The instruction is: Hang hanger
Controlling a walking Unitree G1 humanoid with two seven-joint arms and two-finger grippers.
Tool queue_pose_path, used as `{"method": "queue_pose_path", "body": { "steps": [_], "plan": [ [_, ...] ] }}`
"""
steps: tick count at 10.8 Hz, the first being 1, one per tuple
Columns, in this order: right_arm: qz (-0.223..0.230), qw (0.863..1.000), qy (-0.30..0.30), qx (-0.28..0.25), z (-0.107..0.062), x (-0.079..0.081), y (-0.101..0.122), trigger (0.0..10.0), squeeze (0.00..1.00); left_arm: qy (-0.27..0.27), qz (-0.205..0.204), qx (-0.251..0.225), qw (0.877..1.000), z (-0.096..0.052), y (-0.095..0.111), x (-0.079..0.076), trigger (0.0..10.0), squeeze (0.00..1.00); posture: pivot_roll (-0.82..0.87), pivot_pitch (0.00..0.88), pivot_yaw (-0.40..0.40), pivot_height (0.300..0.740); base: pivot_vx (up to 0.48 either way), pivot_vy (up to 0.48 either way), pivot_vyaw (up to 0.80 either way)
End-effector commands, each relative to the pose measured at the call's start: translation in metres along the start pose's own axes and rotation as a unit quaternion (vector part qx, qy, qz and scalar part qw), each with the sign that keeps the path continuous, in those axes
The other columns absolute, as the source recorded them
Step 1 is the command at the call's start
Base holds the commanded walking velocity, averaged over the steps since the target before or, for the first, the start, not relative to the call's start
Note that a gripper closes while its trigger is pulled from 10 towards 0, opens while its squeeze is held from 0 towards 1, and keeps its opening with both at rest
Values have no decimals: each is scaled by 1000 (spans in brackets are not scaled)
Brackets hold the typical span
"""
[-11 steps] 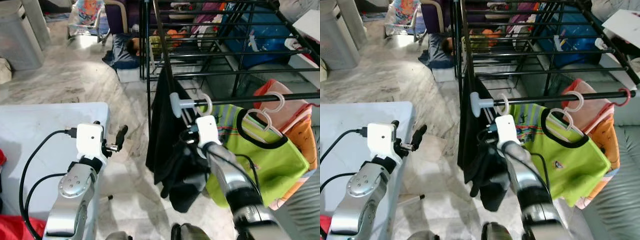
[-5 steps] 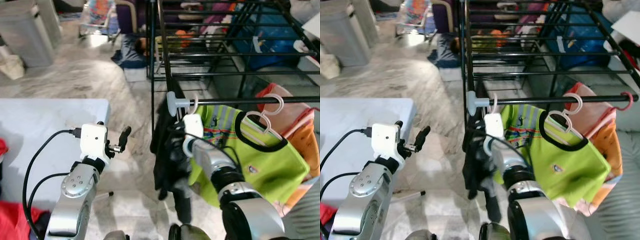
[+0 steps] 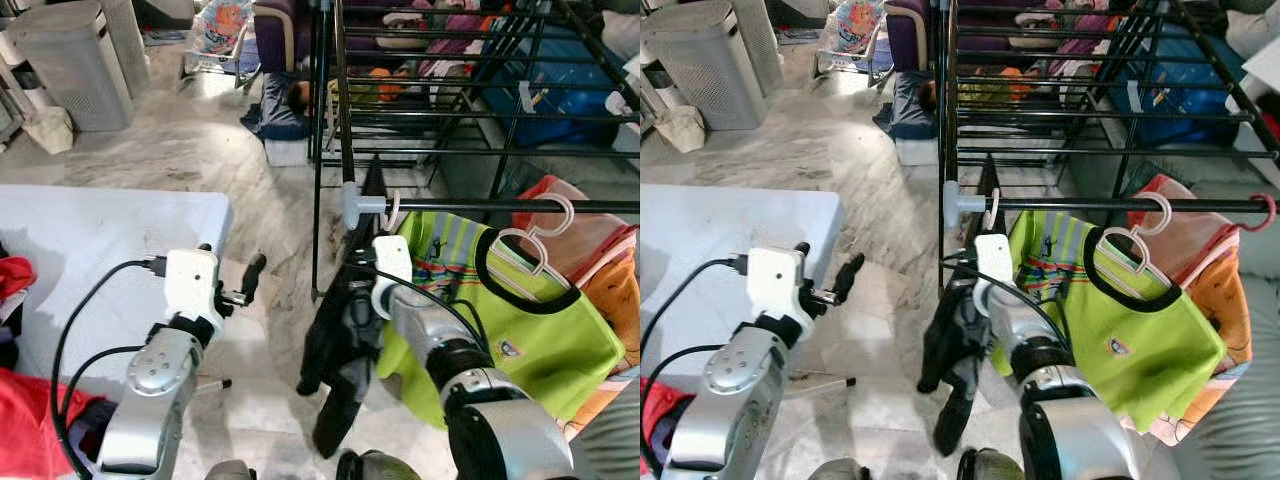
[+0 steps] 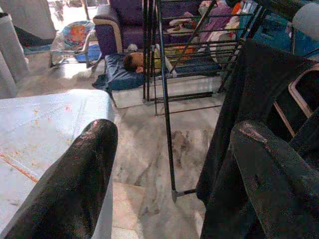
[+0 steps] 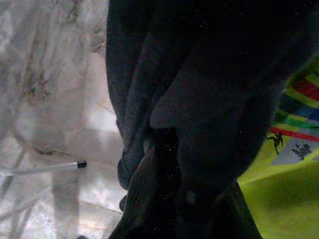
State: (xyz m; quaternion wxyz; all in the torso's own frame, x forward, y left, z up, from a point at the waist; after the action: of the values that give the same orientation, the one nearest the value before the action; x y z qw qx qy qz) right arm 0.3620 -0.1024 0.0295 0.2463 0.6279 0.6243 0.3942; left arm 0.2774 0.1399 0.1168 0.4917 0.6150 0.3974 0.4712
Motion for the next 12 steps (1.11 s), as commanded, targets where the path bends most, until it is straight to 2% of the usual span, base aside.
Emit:
{"method": "queue_pose_path", "body": {
  "steps": [1,2,4,5,7,10,12],
  "plan": [
    [5,1000,-3,1,-1,-3,-3,10000,71,4,5,3,1000,1,-1,1,10000,0,85,37,-21,740,0,0,0],
    [-28,999,-13,-38,-4,-11,6,10000,1000,4,7,2,1000,3,0,3,10000,0,81,60,-16,740,0,0,0],
    [-68,994,-16,-81,-12,-14,13,10000,1000,9,9,7,1000,5,-3,9,10000,0,76,51,-16,740,0,0,0],
    [-92,991,-19,-96,-18,-17,12,10000,1000,1,-5,8,1000,4,-4,6,10000,0,63,54,-12,740,0,0,0],
    [-125,979,-32,-160,-31,-18,26,10000,1000,-1,-11,9,1000,2,-5,1,10000,0,45,59,-13,740,0,0,0],
    [-144,968,-73,-190,-48,-29,27,10000,1000,2,-15,6,1000,2,-4,0,10000,0,46,56,-22,740,0,0,0],
    [-118,971,-71,-194,-61,-36,22,10000,1000,2,-15,9,1000,-1,-5,1,10000,0,46,52,-20,740,0,0,0]
  ]
}}
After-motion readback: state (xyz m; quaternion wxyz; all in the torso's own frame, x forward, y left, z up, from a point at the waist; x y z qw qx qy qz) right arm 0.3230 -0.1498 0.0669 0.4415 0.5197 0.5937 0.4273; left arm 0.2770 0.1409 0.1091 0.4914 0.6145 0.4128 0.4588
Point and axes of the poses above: a point about 5 cm out from each wrist's last joint towards the gripper, its own z axis pointing out of the wrist towards the gripper, its own y axis along the axis of the wrist's last joint, x = y × z, the point moved 3 cm from there along z, pointing out of the wrist towards the gripper, and after that the axes turned 9 degrees about z, right-handed, at the moved point
